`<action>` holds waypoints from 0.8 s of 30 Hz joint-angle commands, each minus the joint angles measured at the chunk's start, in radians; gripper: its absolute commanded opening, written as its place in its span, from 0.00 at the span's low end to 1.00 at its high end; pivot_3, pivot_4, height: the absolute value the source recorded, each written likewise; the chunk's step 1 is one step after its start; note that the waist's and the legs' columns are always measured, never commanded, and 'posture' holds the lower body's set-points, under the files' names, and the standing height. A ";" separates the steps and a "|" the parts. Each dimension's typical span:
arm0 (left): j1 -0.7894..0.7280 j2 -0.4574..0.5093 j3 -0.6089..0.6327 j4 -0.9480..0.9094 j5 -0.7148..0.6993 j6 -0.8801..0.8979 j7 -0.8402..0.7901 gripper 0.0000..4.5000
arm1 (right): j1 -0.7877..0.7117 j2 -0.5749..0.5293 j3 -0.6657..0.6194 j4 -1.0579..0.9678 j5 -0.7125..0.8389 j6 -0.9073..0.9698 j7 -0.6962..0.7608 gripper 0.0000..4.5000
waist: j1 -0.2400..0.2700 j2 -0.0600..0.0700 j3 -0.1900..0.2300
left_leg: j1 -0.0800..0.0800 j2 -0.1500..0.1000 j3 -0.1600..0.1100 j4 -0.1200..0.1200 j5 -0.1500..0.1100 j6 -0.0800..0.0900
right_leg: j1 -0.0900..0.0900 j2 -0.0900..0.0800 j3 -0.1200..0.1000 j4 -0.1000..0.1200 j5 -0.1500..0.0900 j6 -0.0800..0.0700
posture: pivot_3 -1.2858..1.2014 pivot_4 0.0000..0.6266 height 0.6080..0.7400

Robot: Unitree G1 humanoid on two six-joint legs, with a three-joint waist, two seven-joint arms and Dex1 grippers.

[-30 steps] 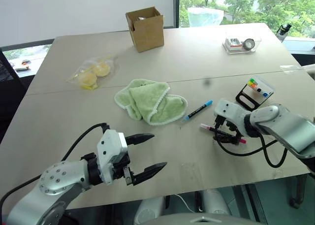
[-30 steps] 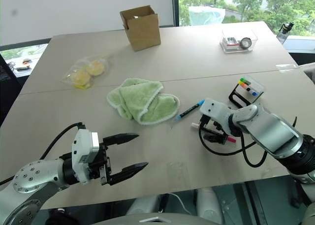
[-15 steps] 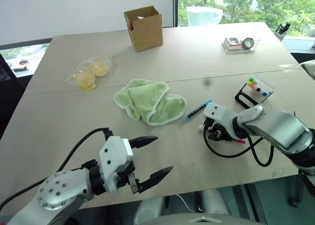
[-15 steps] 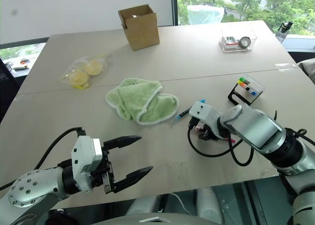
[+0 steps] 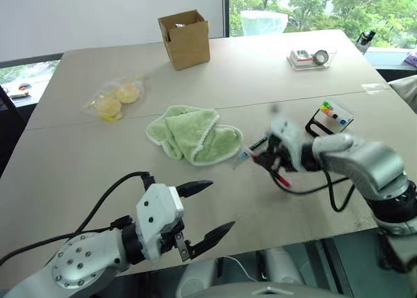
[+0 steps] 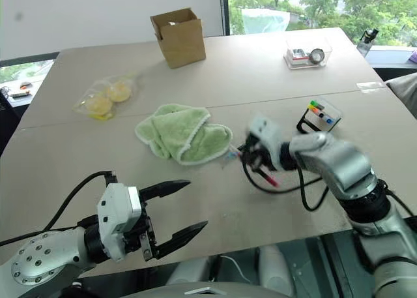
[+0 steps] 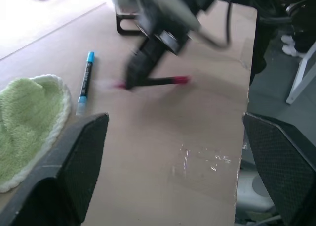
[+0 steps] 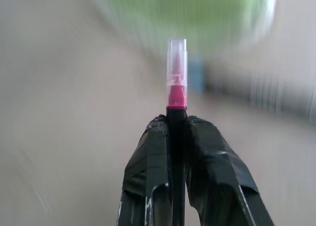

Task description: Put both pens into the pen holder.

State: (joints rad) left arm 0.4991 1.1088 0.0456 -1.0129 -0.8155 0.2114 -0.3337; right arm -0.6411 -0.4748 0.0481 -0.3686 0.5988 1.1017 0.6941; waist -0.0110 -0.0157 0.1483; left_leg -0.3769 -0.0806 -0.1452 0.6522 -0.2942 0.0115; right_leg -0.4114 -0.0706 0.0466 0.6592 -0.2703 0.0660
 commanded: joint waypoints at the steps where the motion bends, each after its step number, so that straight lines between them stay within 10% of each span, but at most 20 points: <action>1: -0.024 0.063 -0.061 -0.034 -0.025 -0.081 0.079 1.00 | -0.021 0.015 -0.206 0.086 -0.015 -0.223 -0.044 0.00 | 0.006 0.000 0.000 | -0.002 0.000 -0.002 0.000 0.000 0.000 | 0.000 0.000 -0.002 -0.001 0.000 0.000 | 0.52 0.24 1.00; 11: -0.054 0.249 -0.120 -0.034 -0.100 -0.207 0.196 1.00 | 0.023 -0.058 -0.262 0.236 -0.232 -0.844 0.030 0.00 | -0.013 0.004 0.002 | -0.002 0.001 0.004 -0.001 0.000 0.000 | -0.004 0.000 -0.001 0.000 0.000 0.000 | 0.52 0.24 1.00; 24: -0.079 0.377 -0.034 -0.034 -0.228 -0.246 0.234 1.00 | 0.091 -0.135 -0.270 0.297 -0.321 -1.044 0.022 0.00 | -0.003 0.003 0.002 | -0.002 0.001 0.005 0.000 0.000 0.000 | -0.003 0.001 -0.001 0.001 0.000 0.000 | 0.52 0.24 1.00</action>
State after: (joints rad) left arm 0.4317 1.4785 -0.0165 -1.0127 -1.0170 -0.0249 -0.1061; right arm -0.5568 -0.5886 -0.2078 -0.0571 0.2913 0.1046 0.7136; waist -0.0142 -0.0124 0.1505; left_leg -0.3788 -0.0797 -0.1404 0.6525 -0.2941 0.0115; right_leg -0.4145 -0.0698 0.0459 0.6598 -0.2703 0.0660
